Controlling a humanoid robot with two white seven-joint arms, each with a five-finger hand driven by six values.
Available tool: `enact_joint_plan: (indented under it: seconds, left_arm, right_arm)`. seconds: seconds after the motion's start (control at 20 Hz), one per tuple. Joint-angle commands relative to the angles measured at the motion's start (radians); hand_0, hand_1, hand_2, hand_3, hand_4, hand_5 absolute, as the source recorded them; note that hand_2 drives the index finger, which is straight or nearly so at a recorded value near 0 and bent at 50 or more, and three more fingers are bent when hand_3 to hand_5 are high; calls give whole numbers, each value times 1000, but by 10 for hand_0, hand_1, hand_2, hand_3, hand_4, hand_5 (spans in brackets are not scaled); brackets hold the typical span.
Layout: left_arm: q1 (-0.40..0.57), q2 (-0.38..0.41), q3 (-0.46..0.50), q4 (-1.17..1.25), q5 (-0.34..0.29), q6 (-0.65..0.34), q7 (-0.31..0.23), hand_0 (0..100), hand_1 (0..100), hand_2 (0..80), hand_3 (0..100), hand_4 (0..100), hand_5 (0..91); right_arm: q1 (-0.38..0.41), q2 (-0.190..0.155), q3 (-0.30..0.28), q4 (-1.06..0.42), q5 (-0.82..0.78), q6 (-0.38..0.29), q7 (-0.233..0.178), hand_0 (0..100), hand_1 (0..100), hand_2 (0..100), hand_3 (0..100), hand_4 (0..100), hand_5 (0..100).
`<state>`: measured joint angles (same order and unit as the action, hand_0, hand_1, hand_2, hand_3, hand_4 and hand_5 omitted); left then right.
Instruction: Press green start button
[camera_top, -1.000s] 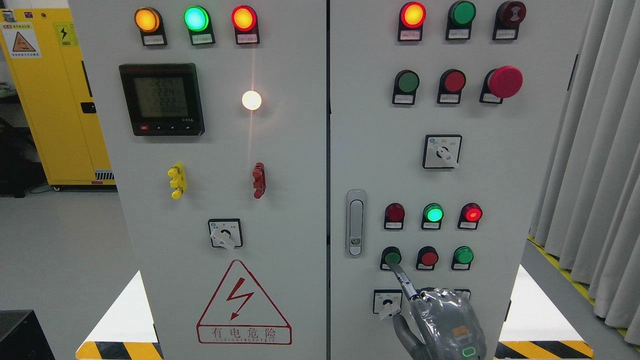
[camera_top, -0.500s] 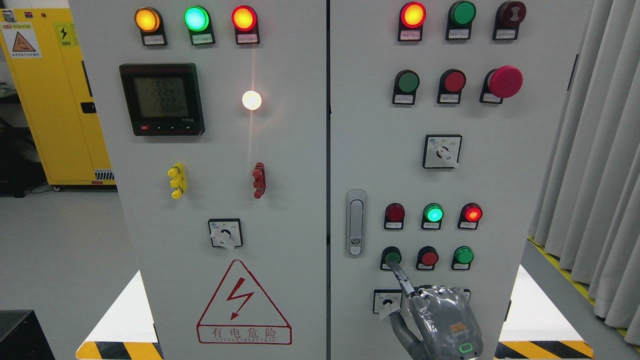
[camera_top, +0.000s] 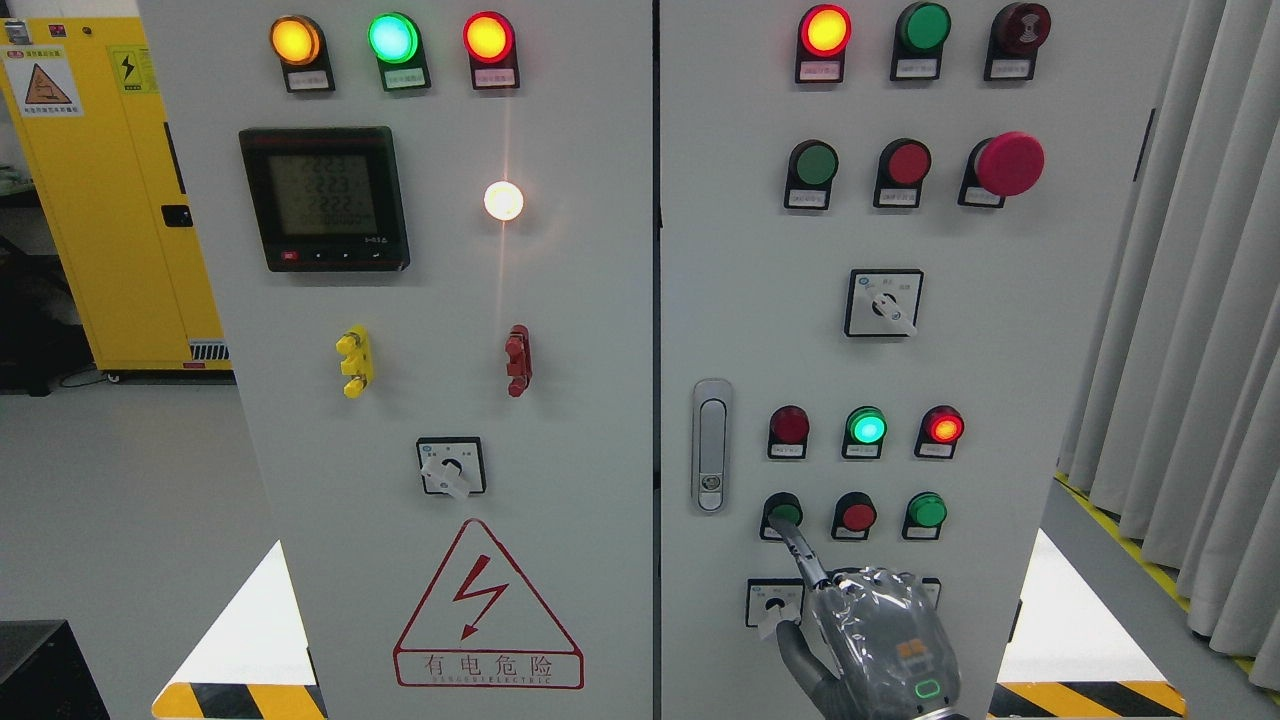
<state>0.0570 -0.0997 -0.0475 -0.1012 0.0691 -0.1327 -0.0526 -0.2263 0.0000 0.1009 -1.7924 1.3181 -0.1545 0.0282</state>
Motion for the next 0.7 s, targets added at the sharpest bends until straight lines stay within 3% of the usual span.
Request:
enact_joint_plan:
  seconds: [0.0, 0.65]
  left_arm:
    - [0, 0, 0, 0, 0, -1, 0, 120, 556, 0, 0, 0, 0]
    - [0, 0, 0, 0, 0, -1, 0, 120, 556, 0, 0, 0, 0]
  right_arm:
    - [-4, 28, 0, 28, -48, 27, 21, 569, 834, 0, 937, 941, 960]
    - [-4, 28, 0, 22, -48, 29, 19, 576, 826, 0, 932, 941, 955]
